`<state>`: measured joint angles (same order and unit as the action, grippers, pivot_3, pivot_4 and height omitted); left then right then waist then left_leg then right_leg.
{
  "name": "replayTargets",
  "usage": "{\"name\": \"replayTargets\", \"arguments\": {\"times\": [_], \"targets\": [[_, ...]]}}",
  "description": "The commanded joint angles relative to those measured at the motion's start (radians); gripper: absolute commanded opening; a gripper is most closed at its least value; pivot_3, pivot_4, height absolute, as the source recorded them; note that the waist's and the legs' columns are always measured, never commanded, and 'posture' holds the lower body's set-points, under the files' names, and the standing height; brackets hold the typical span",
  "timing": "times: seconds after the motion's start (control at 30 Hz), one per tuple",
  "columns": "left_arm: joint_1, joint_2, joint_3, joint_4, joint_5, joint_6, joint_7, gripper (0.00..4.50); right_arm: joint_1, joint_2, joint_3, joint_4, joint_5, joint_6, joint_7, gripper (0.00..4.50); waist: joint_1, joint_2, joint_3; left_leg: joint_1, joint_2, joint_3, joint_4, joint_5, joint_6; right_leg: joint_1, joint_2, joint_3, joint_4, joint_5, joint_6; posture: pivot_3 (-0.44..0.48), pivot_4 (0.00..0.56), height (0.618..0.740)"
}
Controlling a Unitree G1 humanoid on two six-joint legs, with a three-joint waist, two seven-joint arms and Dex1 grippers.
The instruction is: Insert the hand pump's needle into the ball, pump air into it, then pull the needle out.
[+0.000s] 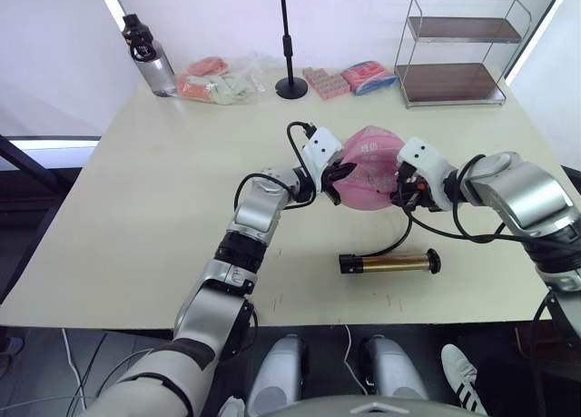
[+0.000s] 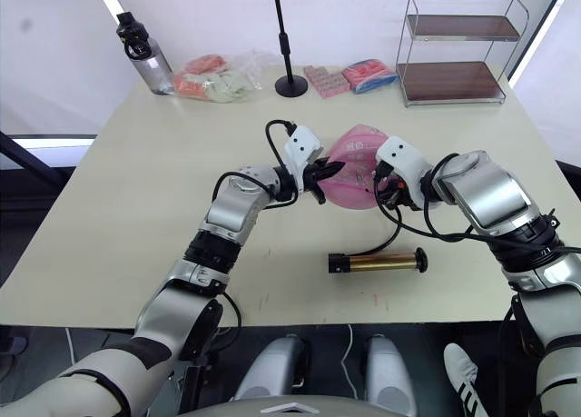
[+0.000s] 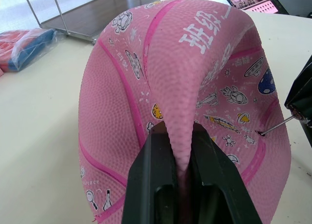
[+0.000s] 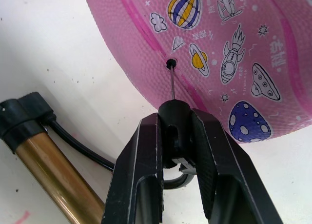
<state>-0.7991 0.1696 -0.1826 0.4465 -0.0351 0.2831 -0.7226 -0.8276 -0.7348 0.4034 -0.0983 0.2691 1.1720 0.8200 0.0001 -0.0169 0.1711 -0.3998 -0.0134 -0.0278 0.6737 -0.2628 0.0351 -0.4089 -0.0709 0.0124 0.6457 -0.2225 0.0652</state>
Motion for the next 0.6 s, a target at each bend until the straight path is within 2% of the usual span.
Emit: {"name": "replayTargets", "arguments": {"times": [0.03,0.6], "targets": [[0.025,-0.015,-0.029,0.022,0.007,0.020,-0.006,0.01,-0.023,0.001,0.045,0.013,-0.013,-0.003,0.033,0.32,0.000,0.000,0.000,0.000,0.000,0.000,0.000,0.000,0.000,0.000,0.000,0.000,0.000,0.000,0.000,0.000,0.150,0.740],[0.050,-0.044,-0.027,-0.017,-0.010,0.058,-0.013,0.01,-0.155,0.099,0.112,0.182,-0.118,-0.051,0.057,0.32,-0.010,0.000,-0.001,0.001,0.000,0.000,0.000,0.000,0.000,0.000,0.000,0.000,0.000,0.000,0.000,0.000,0.150,0.740]]}}
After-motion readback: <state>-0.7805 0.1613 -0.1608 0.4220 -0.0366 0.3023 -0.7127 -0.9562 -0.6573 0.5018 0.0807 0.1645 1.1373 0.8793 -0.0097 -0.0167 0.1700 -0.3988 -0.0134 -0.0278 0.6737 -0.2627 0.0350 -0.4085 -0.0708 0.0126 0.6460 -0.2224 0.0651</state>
